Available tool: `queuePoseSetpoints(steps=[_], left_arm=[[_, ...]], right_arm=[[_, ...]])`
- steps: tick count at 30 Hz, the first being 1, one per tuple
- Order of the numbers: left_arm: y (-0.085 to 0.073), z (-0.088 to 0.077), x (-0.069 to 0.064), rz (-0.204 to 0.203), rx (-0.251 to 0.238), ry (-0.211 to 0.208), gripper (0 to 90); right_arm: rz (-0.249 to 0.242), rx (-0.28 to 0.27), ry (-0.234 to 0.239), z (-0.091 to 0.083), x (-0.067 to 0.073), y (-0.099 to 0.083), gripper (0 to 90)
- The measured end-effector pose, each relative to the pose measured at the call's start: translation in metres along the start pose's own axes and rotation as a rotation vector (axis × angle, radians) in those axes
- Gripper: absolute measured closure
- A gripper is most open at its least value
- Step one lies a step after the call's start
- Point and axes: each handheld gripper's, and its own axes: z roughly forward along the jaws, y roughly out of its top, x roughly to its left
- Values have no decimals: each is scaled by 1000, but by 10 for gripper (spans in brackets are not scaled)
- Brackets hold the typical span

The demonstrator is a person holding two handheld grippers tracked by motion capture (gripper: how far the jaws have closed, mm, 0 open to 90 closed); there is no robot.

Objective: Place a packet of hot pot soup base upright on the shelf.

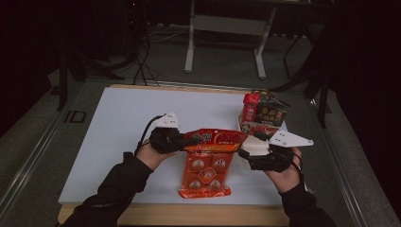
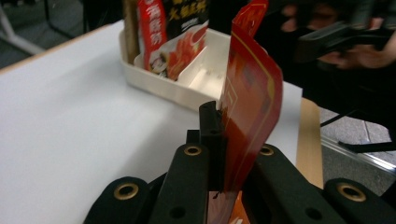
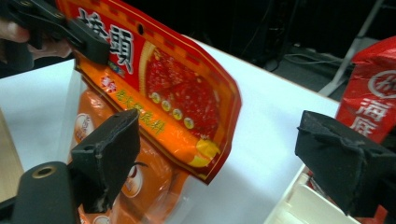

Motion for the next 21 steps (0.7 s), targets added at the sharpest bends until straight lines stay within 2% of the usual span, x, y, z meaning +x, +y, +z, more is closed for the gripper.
queuePoseSetpoints(steps=[4,11,14,15,16,20,21], left_arm=[[-1,-2,-3,23,-22,-28,897],[-2,-4,-10,55,-49,-67,897],[-1,-4,-13,64,-48,-74,896],[-1,-4,-14,71,-49,-72,896],[-1,-4,-15,72,-50,-71,896],[-1,-4,-16,77,-48,-59,896],[-1,-3,-16,70,-51,-65,896]], right_arm=[[5,-1,10,6,-1,0,155],[-14,8,73,17,0,0,181],[-5,7,97,21,-1,-3,245],[4,10,118,22,-1,-4,276],[-1,10,119,23,-1,-5,320],[-16,23,172,26,3,-8,550],[-18,29,197,26,3,-8,569]])
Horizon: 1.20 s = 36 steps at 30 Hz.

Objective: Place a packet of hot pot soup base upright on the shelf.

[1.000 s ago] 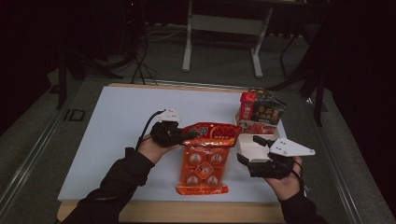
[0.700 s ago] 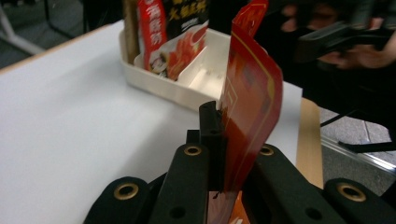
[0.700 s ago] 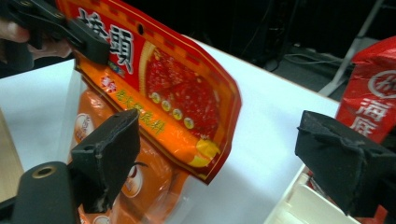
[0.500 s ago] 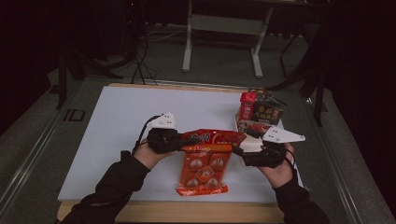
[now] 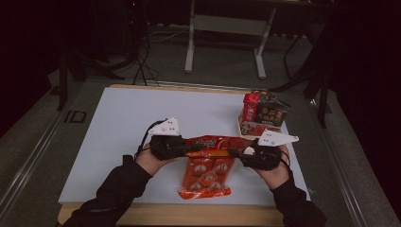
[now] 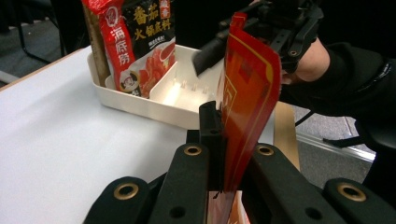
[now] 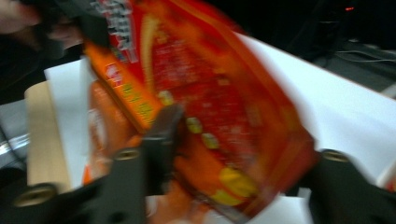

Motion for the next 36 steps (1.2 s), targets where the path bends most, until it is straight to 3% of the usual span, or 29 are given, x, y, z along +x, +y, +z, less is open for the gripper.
queuePoseSetpoints(steps=[7,11,12,15,21,28,36], left_arm=[[1,1,-1,-7,2,0,895],[-1,0,2,-23,-1,-4,895],[-1,0,2,-23,2,-4,894],[-2,0,2,-30,4,0,894],[3,-5,-4,-24,5,-17,893],[13,-17,-10,-10,-48,-52,888],[18,-25,-15,-18,-89,-53,830]], right_arm=[[-17,34,46,5,3,-4,655],[-16,36,85,5,2,-4,766],[-17,39,95,4,2,-4,850],[-30,60,98,5,4,-3,893],[-37,80,112,-1,9,3,900],[-34,34,152,-20,22,20,900],[-72,20,106,-31,29,41,900]])
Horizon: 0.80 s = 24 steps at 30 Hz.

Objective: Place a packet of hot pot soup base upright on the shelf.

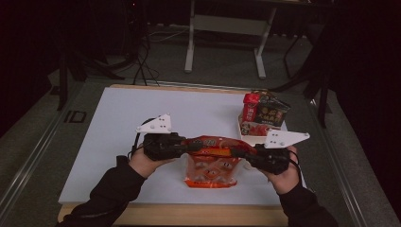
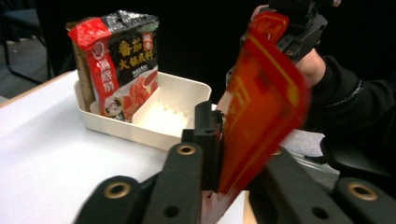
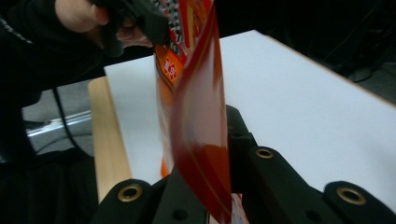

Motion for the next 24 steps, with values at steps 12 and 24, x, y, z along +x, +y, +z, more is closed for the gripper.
queuePoseSetpoints(steps=[12,24], left_arm=[[-6,-12,-1,-7,-68,86,344],[-26,-21,2,-62,-104,221,22]], right_arm=[[-43,22,-22,0,-5,11,900],[-44,-1,-31,-11,-10,31,900]])
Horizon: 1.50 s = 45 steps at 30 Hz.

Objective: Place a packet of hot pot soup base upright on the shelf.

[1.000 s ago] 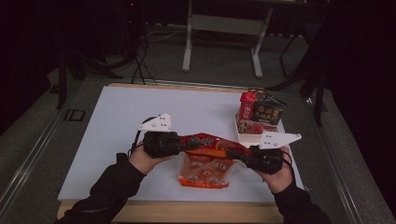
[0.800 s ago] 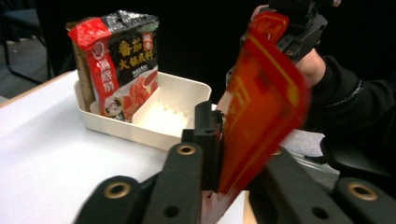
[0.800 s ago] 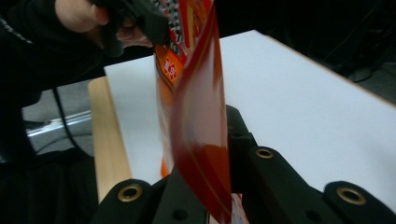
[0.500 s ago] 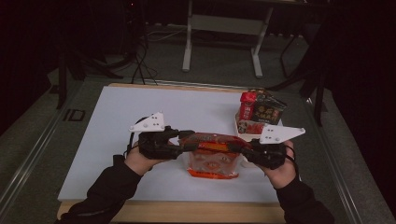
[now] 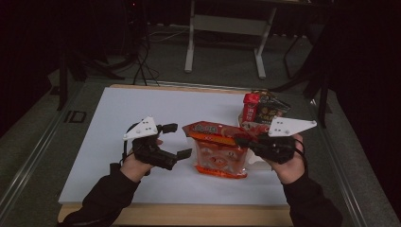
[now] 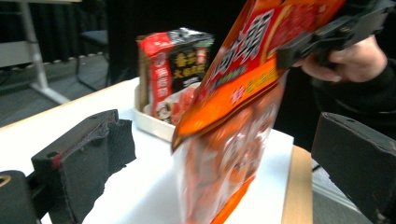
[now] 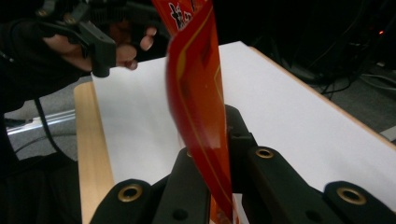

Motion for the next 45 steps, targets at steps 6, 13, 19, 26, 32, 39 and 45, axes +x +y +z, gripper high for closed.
queuePoseSetpoints(steps=[6,13,19,26,32,39,45], left_arm=[[-16,-10,4,10,15,56,22],[-41,-22,1,-26,6,124,22],[-61,-27,-3,-2,52,158,22],[-85,-35,-3,-12,84,174,22],[-100,-39,-6,-22,91,183,22],[-112,-37,-14,-11,99,198,22],[-115,-36,-15,-12,79,205,22]], right_arm=[[2,-23,-13,-8,-3,10,900],[19,-78,-39,-22,-9,27,900],[27,-118,-81,-37,-18,42,900],[36,-142,-135,-54,-31,53,900],[57,-159,-179,-69,-43,52,900],[77,-166,-241,-89,-55,47,900],[112,-152,-278,-97,-66,35,900]])
